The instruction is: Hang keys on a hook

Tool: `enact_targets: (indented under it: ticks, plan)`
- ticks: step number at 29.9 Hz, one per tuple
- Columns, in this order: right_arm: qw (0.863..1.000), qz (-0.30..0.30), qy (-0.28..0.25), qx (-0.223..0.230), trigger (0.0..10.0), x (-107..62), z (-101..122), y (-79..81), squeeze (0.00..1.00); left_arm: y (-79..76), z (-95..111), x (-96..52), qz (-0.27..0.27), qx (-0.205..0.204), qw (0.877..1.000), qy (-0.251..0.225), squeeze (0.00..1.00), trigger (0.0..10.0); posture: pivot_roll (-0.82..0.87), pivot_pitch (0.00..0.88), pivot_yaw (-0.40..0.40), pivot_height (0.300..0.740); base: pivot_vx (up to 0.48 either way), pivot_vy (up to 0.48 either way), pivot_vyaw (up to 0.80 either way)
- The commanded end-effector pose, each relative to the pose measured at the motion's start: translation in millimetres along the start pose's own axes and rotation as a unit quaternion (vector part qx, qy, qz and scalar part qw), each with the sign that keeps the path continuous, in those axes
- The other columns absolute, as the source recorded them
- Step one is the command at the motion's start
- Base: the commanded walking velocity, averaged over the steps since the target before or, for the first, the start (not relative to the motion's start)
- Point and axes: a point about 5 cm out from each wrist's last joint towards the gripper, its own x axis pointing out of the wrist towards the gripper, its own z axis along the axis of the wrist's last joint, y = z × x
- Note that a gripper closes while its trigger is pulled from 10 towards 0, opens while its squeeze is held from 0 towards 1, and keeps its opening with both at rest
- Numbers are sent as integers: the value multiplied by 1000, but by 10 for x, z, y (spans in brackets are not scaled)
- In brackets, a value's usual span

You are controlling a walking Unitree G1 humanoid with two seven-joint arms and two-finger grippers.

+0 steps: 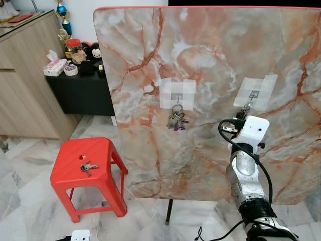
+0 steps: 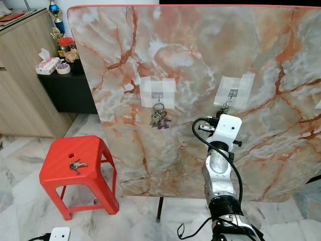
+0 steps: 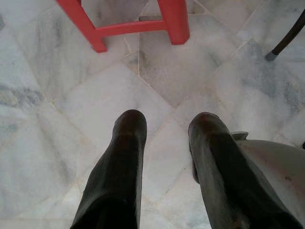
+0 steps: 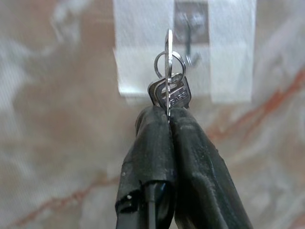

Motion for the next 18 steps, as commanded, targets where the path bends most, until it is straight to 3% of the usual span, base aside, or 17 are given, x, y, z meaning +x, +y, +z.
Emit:
enact_targets:
  ticks: [1, 18]
  plan:
    - [1000, 5, -2, -5, 10000, 39, 44, 19, 0, 2, -30, -4, -3, 10, 1000, 12, 0, 10000, 62, 0, 3, 740, 0, 0, 0]
    - [999, -14, 10, -30, 10000, 121, 77, -106, 0, 12, -28, -2, -3, 11, 1000, 13, 0, 10000, 61, 0, 9, 740, 0, 0, 0]
